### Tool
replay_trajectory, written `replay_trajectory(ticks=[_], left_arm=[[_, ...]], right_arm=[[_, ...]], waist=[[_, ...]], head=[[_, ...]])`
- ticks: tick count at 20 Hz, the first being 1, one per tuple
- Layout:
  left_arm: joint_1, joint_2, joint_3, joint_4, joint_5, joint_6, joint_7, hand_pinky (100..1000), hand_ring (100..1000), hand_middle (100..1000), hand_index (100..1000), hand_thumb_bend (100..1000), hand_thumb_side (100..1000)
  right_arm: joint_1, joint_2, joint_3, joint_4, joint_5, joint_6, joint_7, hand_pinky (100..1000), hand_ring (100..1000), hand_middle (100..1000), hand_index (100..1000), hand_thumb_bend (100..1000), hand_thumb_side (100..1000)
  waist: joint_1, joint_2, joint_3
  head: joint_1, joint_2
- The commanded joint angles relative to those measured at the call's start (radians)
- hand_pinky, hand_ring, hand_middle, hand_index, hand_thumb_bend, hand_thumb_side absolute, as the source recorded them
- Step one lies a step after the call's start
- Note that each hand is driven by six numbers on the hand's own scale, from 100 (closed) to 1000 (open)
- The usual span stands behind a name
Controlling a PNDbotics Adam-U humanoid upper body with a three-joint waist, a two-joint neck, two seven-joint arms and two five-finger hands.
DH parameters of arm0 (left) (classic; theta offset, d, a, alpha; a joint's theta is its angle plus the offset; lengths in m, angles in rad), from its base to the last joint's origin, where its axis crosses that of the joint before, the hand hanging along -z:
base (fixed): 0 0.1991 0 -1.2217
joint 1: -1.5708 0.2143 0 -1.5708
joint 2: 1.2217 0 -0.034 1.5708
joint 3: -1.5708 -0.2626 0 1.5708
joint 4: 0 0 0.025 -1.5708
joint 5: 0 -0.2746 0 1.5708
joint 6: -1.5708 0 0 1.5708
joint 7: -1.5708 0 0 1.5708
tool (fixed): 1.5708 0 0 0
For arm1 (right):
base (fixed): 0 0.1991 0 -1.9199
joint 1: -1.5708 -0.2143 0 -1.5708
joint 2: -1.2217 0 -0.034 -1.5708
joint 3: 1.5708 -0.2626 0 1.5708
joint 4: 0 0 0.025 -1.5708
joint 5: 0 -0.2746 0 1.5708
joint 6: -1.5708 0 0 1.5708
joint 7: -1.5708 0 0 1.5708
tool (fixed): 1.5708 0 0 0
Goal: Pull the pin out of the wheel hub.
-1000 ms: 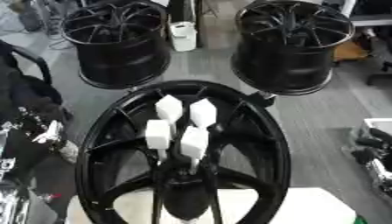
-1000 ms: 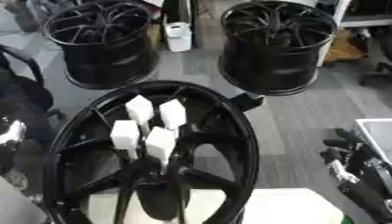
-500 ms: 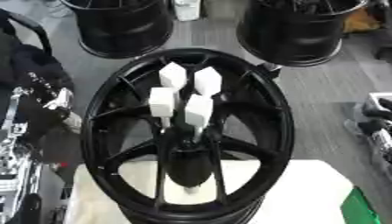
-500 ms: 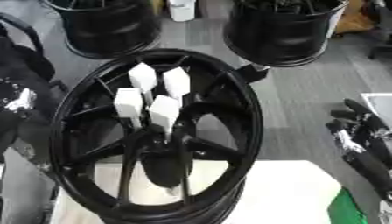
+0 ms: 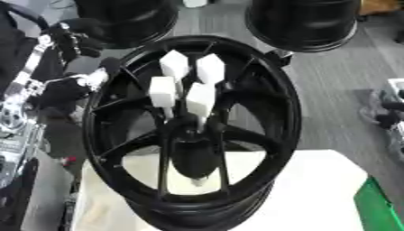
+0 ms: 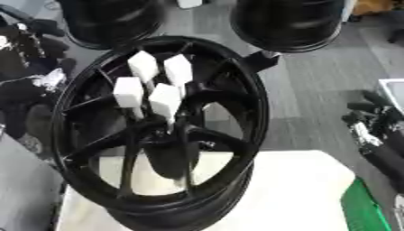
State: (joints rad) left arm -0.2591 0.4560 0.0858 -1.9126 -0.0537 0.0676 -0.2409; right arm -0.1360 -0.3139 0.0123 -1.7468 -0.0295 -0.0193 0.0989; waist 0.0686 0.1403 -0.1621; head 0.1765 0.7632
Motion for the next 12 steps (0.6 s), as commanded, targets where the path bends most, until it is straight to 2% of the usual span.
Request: replay_trajectory(ticks=[1, 2, 3, 4, 5, 7, 12], left_arm=[[-0.066, 0.111, -0.076, 0.048, -0.052, -0.002, -0.052, 722, 704, 729, 825, 445, 100], [-0.102, 0.156, -0.121, 0.078, -0.075, -0.007, -0.079, 732, 715, 739, 834, 462, 100], [-0.158, 0.295, -0.204, 0.106, -0.086, -0.022, -0.147, 738, 723, 746, 840, 478, 100], [-0.199, 0.432, -0.258, 0.116, -0.046, -0.038, -0.204, 741, 727, 751, 843, 486, 100], [-0.229, 0.507, -0.29, 0.122, -0.002, -0.044, -0.248, 744, 732, 757, 848, 498, 100], [-0.275, 0.559, -0.327, 0.134, 0.056, -0.037, -0.311, 742, 732, 760, 850, 504, 100], [-0.345, 0.545, -0.391, 0.182, 0.096, -0.015, -0.403, 738, 726, 753, 844, 494, 100]], right_arm=[[0.001, -0.032, -0.004, -0.003, 0.006, -0.001, 0.004, 788, 734, 763, 936, 100, 432], [0.004, -0.034, -0.003, -0.001, 0.007, -0.001, 0.005, 788, 734, 763, 936, 100, 432], [0.006, -0.029, -0.003, 0.0, 0.005, -0.001, 0.006, 788, 734, 763, 936, 100, 431], [0.005, -0.023, -0.001, 0.0, 0.004, -0.002, 0.008, 788, 734, 763, 936, 100, 431], [0.004, -0.02, 0.001, 0.001, 0.002, -0.002, 0.01, 788, 734, 763, 936, 100, 432], [0.005, -0.019, 0.002, 0.003, 0.001, -0.002, 0.013, 788, 734, 763, 936, 100, 432], [0.007, -0.022, 0.001, 0.005, 0.0, -0.003, 0.016, 788, 734, 763, 936, 100, 432]], waist=[[0.004, -0.021, -0.004], [0.005, -0.026, -0.004], [-0.003, -0.027, -0.006], [-0.009, -0.026, -0.011], [-0.011, -0.027, -0.016], [-0.01, -0.027, -0.02], [-0.006, -0.027, -0.023]], head=[[0.009, 0.007], [0.01, 0.007], [0.012, 0.005], [0.019, 0.002], [0.023, 0.0], [0.025, -0.001], [0.029, 0.0]])
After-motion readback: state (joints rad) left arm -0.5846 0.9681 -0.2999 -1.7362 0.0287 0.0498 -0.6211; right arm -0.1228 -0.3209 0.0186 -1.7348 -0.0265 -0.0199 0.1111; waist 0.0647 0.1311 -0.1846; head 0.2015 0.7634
